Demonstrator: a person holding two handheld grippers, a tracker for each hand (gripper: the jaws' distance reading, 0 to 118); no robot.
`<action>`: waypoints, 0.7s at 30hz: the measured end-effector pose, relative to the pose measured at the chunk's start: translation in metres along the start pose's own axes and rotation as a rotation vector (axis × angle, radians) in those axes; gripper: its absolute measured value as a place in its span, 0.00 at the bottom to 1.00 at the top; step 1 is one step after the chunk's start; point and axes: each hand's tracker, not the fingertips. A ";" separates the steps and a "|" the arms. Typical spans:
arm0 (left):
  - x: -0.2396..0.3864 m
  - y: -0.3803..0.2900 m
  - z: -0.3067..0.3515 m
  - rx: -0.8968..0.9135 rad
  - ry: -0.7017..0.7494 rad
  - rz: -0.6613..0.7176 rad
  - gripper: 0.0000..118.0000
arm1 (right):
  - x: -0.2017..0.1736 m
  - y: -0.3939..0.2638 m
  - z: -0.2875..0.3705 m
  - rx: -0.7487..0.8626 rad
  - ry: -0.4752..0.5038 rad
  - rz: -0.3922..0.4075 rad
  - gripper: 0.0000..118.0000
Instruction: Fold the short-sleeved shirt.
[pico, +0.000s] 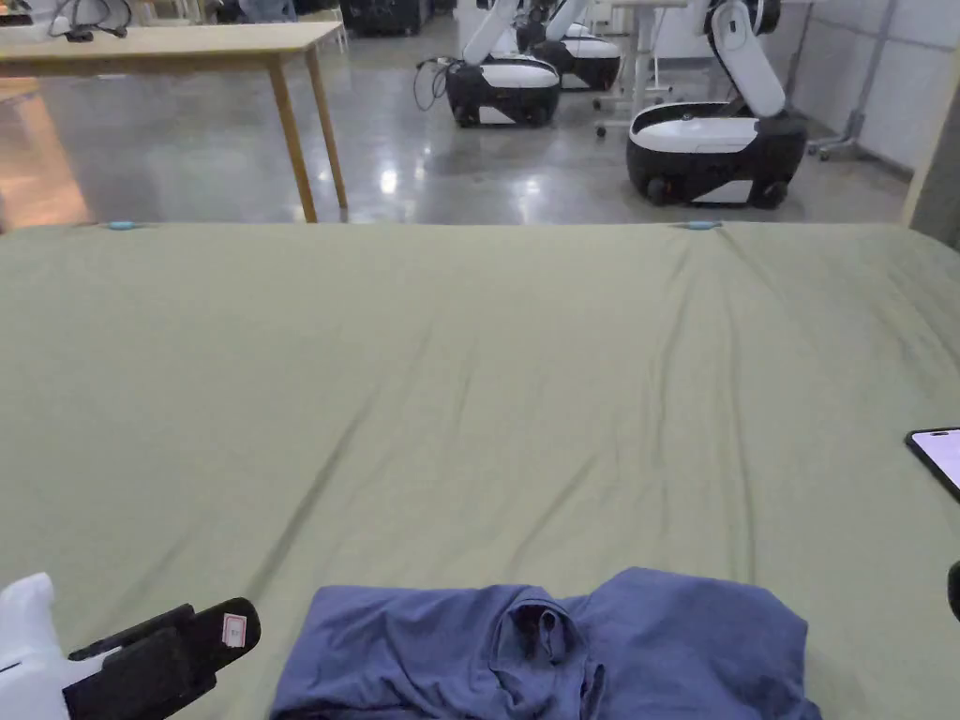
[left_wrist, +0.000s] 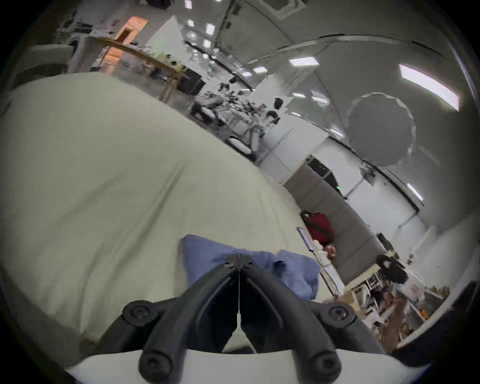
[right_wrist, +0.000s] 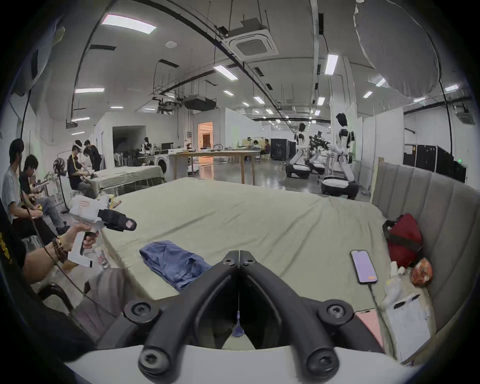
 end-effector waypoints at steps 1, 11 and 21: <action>-0.005 -0.002 -0.011 -0.004 0.016 0.009 0.00 | -0.002 0.001 0.001 0.019 -0.053 0.031 0.01; -0.053 -0.016 -0.088 -0.156 -0.085 0.117 0.93 | -0.002 0.009 0.028 0.020 -0.122 0.042 0.01; -0.048 -0.025 -0.117 -0.177 -0.216 0.152 0.86 | 0.001 -0.001 0.030 0.001 -0.117 0.001 0.01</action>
